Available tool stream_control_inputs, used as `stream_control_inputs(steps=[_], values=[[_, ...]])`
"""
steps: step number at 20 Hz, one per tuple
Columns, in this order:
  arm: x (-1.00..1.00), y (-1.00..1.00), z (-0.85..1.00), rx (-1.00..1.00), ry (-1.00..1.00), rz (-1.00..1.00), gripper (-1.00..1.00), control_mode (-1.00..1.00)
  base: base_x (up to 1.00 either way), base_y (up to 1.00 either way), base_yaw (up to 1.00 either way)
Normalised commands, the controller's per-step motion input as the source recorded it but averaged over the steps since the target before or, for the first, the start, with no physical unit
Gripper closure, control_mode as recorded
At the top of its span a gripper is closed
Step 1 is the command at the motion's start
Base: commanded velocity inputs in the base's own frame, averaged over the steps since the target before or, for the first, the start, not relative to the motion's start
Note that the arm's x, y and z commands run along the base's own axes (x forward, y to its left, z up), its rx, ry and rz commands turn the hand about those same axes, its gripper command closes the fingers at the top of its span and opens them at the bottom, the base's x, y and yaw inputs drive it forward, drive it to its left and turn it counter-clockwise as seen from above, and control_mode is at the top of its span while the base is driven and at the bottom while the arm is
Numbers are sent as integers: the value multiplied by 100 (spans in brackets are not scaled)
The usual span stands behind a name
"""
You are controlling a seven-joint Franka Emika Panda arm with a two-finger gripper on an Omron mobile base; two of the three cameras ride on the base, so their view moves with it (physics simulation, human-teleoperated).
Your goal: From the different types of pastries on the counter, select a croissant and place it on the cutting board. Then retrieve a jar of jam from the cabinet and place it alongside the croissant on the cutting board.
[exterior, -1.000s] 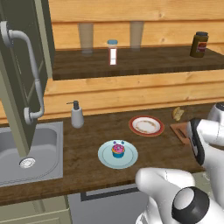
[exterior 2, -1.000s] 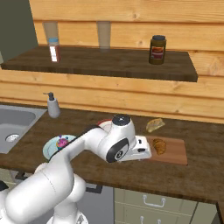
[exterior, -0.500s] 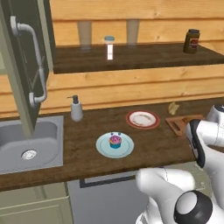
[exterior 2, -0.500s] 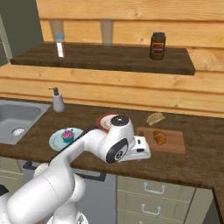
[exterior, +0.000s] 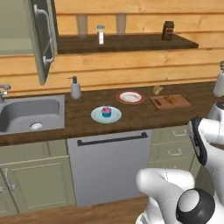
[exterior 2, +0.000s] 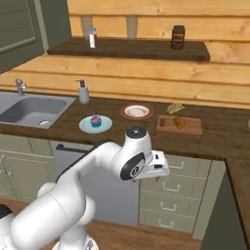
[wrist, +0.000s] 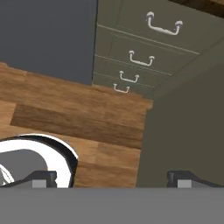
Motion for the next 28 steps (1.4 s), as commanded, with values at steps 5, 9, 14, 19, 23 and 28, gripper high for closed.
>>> stream_control_inputs(steps=[5,9,14,19,23,28], values=[[0,0,0,0,0,0,-100,100,-99,87,2],[0,0,0,0,0,0,-100,100,-69,100,5],[0,0,0,0,0,0,-100,100,-36,100,2],[0,0,0,0,0,0,-100,100,-2,100,0],[0,0,0,0,0,0,-100,100,-1,100,-3],[0,0,0,0,0,0,-100,100,45,96,-21]])
